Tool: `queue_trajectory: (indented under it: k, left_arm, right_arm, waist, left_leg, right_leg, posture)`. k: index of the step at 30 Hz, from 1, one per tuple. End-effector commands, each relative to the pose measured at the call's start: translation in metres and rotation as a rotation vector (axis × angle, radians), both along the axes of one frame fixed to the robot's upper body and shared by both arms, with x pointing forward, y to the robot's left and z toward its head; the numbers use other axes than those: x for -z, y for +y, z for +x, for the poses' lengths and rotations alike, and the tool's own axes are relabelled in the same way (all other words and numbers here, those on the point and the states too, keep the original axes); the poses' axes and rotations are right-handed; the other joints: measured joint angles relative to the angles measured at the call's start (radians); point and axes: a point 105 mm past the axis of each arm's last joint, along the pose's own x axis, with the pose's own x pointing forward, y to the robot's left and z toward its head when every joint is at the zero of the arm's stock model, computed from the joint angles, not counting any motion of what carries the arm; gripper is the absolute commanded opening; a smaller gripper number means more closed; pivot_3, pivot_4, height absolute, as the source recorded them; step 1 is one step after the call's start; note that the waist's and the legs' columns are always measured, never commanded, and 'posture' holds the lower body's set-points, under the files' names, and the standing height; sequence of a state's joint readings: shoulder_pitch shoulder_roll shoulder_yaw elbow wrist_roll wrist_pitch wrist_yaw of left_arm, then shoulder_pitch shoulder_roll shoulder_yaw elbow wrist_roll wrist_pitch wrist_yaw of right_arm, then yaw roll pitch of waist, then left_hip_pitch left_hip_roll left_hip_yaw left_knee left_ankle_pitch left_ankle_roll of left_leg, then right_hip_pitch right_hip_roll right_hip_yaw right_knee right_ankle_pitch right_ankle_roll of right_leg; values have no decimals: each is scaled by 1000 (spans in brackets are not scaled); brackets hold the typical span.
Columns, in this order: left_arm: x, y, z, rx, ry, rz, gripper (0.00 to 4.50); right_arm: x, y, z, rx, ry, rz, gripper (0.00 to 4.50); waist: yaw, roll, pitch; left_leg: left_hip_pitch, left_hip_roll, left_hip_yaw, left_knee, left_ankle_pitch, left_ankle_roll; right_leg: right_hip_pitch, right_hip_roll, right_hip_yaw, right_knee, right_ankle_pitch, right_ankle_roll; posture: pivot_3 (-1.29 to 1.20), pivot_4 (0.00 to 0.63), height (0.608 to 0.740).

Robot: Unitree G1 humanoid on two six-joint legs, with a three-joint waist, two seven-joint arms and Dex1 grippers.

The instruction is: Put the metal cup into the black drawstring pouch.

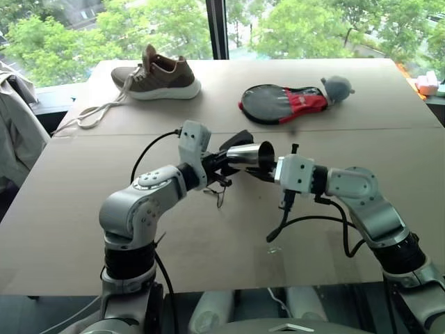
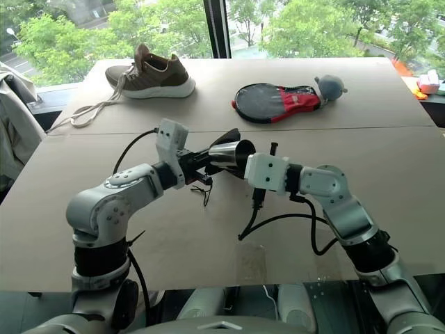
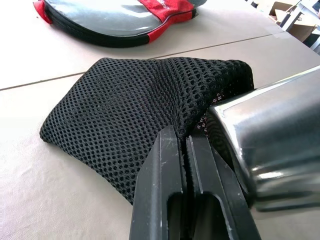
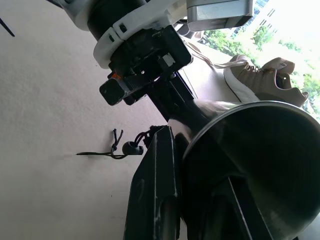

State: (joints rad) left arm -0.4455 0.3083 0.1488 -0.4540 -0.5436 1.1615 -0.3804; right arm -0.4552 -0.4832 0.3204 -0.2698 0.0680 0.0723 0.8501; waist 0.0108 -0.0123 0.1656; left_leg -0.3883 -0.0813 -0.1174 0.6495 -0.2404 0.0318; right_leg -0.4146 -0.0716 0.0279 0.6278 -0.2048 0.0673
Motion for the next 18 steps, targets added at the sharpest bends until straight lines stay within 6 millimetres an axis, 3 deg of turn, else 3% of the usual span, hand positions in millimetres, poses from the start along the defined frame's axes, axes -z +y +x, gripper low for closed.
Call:
queue_trajectory:
  k: [1, 13, 15, 18]
  left_arm:
    - [-18, -6, -8, 51, -59, -35, 0]
    - [-22, -17, -19, 134, -57, -80, 0]
    - [-22, -18, -19, 145, -58, -83, 0]
    - [-23, -20, -22, 165, -61, -90, 0]
  right_arm:
    - [2, 0, 9, 21, -71, -38, 27]
    - [11, 13, 26, 74, -131, -11, 27]
    - [6, 15, 30, 124, -47, 104, 27]
    - [-6, 15, 38, 194, 213, 389, 27]
  waist:
    - [0, 0, 0]
    - [-1, 0, 0]
    - [-1, 0, 0]
    - [-1, 0, 0]
  left_leg:
    - [0, 0, 0, 0, 0, 0]
    - [0, 0, 0, 0, 0, 0]
    - [0, 0, 0, 0, 0, 0]
    - [0, 0, 0, 0, 0, -1]
  right_leg:
    - [0, 0, 0, 0, 0, 0]
    - [0, 0, 0, 0, 0, 0]
    - [0, 0, 0, 0, 0, 0]
    - [0, 0, 1, 0, 0, 0]
  posture:
    - [0, 150, 736]
    - [0, 150, 736]
    - [0, 150, 736]
    - [0, 150, 736]
